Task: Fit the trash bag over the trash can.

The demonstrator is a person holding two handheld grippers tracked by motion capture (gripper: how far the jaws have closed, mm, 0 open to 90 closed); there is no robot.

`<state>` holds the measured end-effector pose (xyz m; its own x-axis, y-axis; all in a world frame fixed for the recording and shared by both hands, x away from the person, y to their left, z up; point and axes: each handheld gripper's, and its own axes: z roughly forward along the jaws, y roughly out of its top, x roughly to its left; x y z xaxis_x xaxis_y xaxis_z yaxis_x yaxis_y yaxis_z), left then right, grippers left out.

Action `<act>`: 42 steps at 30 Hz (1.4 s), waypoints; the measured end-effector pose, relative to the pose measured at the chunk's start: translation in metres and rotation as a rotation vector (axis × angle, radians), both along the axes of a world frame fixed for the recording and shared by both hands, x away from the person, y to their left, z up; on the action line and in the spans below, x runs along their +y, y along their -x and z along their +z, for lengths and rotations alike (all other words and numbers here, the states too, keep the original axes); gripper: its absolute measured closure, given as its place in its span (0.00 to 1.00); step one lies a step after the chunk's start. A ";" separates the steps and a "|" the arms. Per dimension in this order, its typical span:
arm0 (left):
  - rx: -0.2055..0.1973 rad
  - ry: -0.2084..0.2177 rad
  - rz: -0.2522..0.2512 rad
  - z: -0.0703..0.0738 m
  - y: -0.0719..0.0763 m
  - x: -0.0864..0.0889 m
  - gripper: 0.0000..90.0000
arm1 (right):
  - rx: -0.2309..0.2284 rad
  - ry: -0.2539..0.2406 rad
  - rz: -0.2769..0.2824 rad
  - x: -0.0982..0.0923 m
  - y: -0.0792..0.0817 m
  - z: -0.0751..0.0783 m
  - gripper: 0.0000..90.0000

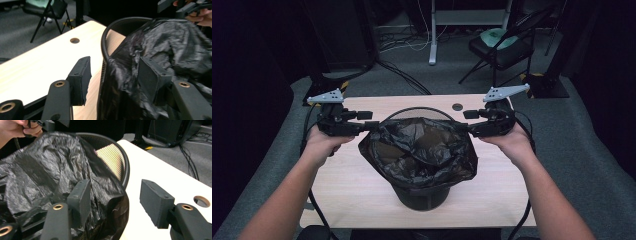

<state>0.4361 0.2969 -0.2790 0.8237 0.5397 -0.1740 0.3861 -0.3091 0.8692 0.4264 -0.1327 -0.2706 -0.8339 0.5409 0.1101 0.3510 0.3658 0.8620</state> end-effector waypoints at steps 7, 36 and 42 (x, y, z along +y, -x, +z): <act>0.019 -0.022 -0.048 -0.011 0.000 -0.008 0.56 | 0.019 0.042 0.026 0.004 0.000 -0.011 0.54; -0.022 -0.016 0.060 -0.022 -0.039 -0.019 0.96 | -0.070 0.060 -0.070 0.008 -0.035 -0.020 0.98; 0.009 -0.033 0.054 -0.033 -0.046 -0.027 0.96 | -0.048 0.068 -0.069 0.012 -0.040 -0.030 0.98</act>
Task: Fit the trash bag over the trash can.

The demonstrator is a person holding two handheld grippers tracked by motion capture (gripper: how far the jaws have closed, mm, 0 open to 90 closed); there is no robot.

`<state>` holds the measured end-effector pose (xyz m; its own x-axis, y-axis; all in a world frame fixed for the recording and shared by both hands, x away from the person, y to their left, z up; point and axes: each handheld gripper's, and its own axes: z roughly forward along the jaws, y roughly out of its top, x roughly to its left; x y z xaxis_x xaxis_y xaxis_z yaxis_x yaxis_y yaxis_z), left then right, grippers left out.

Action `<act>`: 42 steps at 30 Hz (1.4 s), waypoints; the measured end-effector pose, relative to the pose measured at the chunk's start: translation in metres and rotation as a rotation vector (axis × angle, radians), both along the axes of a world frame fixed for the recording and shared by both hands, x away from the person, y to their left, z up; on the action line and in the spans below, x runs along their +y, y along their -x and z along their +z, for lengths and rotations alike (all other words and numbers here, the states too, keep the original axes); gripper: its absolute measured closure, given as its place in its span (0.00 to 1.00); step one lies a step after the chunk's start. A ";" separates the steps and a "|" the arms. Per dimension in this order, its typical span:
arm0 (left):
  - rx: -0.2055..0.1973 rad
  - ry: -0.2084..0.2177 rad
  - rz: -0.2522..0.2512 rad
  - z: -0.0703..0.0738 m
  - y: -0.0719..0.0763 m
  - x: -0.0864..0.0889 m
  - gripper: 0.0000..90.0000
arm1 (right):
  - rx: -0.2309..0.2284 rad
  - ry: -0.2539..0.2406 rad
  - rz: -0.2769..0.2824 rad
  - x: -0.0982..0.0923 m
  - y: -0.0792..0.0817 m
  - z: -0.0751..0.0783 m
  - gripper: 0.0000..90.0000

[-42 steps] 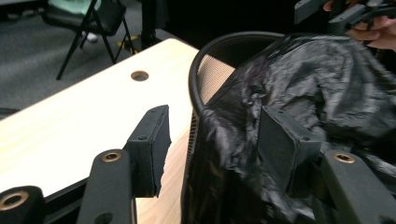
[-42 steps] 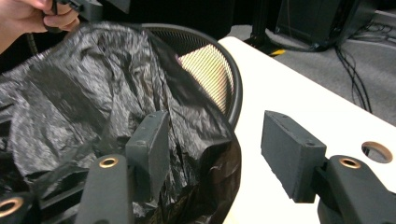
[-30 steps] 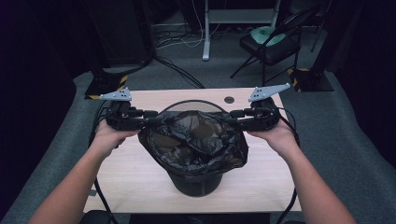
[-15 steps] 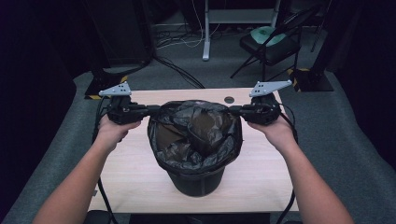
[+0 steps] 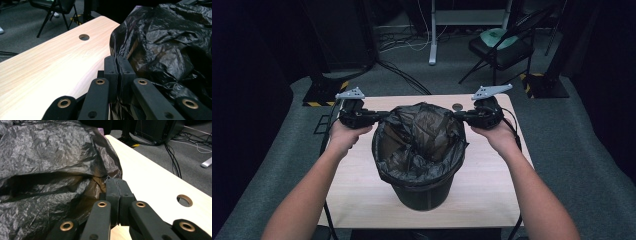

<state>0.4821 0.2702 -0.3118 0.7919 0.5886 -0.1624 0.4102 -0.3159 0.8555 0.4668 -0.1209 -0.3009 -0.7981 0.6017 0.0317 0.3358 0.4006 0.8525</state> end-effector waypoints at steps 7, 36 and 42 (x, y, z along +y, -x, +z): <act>0.022 -0.062 0.003 -0.009 -0.001 -0.009 0.96 | 0.036 0.076 -0.007 0.001 -0.003 -0.015 0.99; -0.012 -0.055 0.100 -0.004 0.024 0.034 0.54 | 0.093 -0.086 -0.061 -0.050 0.033 -0.039 0.56; -0.068 -0.055 0.071 0.024 0.036 0.031 0.49 | 0.082 -0.101 0.058 -0.052 0.061 -0.031 0.50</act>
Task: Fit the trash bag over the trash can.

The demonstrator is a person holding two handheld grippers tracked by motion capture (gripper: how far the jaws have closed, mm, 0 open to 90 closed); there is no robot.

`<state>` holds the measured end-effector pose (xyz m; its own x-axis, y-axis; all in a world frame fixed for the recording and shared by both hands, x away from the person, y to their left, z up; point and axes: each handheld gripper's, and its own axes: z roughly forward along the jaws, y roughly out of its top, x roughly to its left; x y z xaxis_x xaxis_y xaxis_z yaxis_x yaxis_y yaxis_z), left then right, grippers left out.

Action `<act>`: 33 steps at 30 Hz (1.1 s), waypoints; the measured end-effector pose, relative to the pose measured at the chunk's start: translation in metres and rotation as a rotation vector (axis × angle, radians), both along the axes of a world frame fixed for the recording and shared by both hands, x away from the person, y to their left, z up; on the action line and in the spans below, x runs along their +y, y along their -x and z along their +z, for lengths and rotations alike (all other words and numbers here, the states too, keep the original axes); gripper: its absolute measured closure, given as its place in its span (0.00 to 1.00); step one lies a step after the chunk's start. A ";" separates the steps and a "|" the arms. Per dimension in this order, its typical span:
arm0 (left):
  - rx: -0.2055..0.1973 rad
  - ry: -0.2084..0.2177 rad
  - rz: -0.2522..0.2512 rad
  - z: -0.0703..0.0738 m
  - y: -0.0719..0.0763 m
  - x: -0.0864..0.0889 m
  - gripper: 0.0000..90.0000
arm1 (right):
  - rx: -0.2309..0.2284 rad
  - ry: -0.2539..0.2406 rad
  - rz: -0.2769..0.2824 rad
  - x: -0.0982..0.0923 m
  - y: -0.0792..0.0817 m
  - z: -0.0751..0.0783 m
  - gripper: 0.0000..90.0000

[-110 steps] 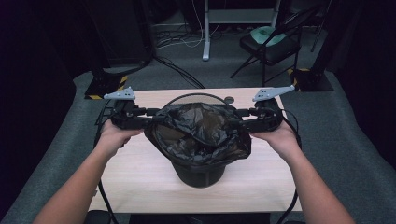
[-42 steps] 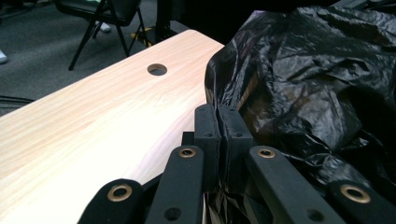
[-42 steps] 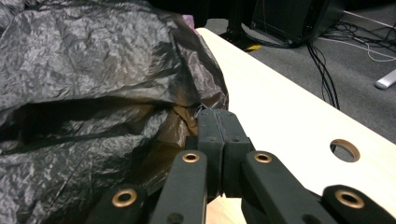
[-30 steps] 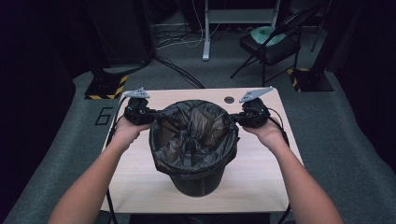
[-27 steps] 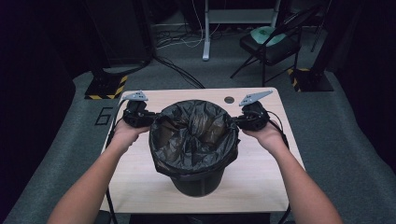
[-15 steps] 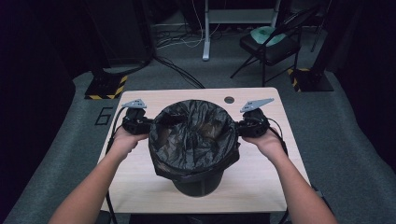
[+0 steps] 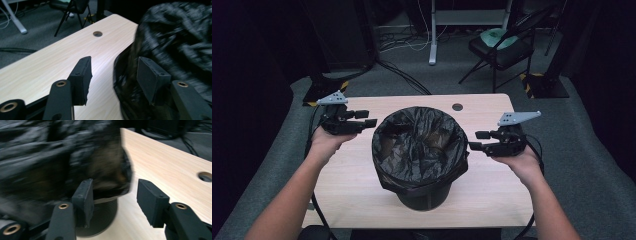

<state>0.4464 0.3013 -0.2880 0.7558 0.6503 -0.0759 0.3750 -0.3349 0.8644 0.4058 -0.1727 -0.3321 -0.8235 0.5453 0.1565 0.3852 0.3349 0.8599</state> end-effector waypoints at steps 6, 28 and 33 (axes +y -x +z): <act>-0.038 -0.043 -0.082 0.020 0.011 -0.024 0.46 | 0.006 -0.020 0.124 0.014 0.018 -0.005 0.44; -0.073 -0.198 -0.344 0.043 0.021 -0.112 0.39 | -0.034 -0.089 0.203 0.050 0.025 -0.018 0.44; -0.048 -0.253 -0.406 0.034 0.022 -0.135 0.38 | -0.041 -0.111 0.204 0.051 0.029 -0.022 0.51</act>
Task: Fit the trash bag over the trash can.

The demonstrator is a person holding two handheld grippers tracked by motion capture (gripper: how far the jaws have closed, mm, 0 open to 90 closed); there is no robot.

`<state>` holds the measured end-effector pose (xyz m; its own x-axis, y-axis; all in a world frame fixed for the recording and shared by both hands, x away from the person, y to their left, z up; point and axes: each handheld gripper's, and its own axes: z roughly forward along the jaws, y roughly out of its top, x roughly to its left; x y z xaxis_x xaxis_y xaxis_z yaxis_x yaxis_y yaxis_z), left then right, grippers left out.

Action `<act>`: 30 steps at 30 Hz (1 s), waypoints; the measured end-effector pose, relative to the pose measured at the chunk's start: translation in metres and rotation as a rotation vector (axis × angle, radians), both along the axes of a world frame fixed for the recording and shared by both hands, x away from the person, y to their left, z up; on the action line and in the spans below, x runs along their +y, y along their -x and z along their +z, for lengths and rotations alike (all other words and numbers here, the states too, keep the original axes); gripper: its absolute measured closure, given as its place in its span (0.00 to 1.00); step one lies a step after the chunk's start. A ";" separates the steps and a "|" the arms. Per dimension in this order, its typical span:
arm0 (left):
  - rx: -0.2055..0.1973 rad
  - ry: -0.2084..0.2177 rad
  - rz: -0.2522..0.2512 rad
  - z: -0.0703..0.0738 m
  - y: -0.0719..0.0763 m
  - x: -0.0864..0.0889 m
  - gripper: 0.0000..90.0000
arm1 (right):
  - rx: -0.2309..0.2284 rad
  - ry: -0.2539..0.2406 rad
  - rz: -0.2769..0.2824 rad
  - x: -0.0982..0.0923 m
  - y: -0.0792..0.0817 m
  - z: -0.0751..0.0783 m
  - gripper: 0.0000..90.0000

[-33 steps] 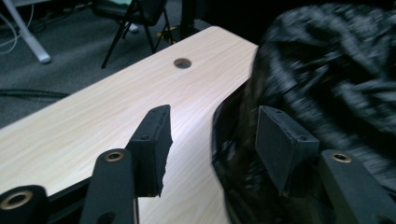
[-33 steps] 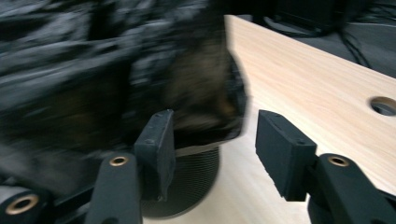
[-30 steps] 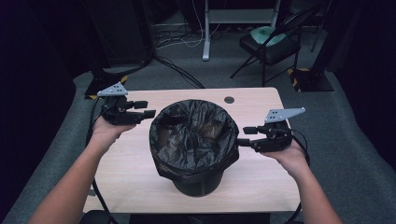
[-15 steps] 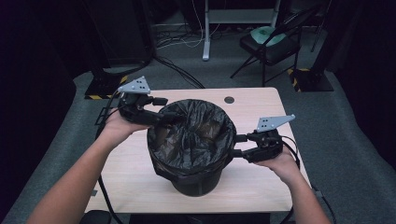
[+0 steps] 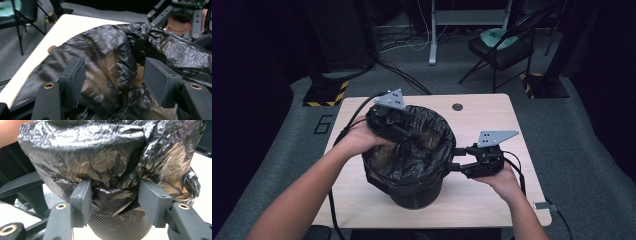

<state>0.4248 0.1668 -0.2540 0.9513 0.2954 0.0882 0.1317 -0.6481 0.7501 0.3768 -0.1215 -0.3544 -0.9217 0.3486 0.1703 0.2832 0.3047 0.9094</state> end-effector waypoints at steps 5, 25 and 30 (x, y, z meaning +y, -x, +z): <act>0.034 -0.047 -0.009 -0.012 -0.009 -0.015 0.37 | -0.008 -0.011 0.020 0.002 0.002 -0.003 0.59; 0.157 -0.189 -0.008 -0.045 -0.030 -0.035 0.35 | -0.023 -0.025 0.028 0.006 0.006 -0.007 0.56; 0.200 -0.249 -0.010 -0.054 -0.034 -0.037 0.36 | -0.021 0.017 0.016 0.009 0.004 -0.011 0.51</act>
<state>0.4591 0.1294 -0.3081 0.9598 0.2789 -0.0326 0.2534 -0.8104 0.5282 0.3726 -0.1124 -0.3649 -0.9307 0.3361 0.1445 0.2585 0.3246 0.9098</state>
